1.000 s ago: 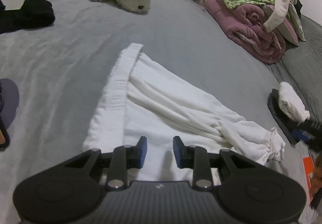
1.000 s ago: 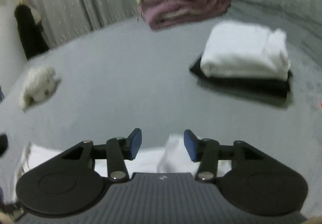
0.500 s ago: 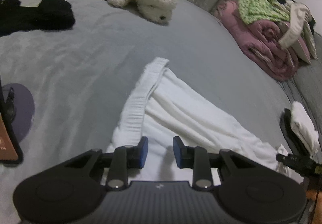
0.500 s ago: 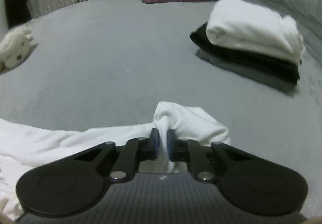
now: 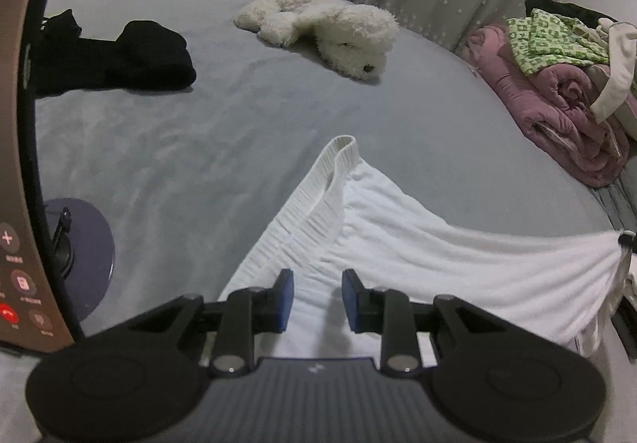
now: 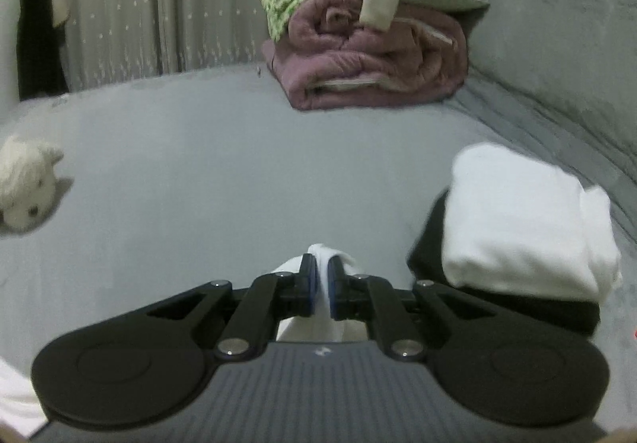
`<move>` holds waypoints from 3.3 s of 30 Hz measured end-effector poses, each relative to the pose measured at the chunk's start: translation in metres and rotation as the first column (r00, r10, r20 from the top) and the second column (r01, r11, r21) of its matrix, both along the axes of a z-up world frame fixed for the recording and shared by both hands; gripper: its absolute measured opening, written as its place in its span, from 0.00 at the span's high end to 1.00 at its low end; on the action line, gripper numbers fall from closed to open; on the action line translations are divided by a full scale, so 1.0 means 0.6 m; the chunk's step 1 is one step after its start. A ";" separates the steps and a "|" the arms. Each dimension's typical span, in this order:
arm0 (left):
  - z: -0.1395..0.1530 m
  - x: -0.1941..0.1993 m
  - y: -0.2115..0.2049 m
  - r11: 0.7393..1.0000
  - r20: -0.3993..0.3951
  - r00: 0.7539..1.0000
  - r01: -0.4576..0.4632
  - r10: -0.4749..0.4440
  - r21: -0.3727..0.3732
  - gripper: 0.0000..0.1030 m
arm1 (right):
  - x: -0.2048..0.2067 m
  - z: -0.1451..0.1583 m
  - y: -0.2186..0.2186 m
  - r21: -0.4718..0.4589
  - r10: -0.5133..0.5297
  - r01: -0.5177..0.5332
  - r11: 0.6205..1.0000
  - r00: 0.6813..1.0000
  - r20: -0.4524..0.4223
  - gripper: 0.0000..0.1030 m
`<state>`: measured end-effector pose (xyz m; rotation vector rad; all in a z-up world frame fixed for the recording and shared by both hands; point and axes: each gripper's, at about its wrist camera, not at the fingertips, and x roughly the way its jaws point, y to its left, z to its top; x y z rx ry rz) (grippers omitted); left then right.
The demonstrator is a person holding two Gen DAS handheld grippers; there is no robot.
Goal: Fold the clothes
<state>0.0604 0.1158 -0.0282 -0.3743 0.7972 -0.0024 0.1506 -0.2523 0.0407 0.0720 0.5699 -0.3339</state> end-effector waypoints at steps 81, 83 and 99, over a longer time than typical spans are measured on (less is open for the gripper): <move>-0.009 -0.081 -0.041 0.970 -0.102 0.968 0.221 -0.231 -0.103 0.89 | -0.377 -0.023 0.098 0.463 0.330 -0.261 0.847 0.941 -0.075 0.93; -0.007 -0.084 -0.044 0.972 -0.099 0.969 0.218 -0.227 -0.089 0.89 | -0.380 -0.024 0.109 0.469 0.378 -0.302 0.830 0.923 -0.073 0.90; 0.020 -0.122 -0.090 0.921 -0.013 0.927 0.371 -0.375 -0.115 0.88 | -0.362 -0.098 0.061 0.587 0.318 -0.176 0.790 0.937 -0.147 0.75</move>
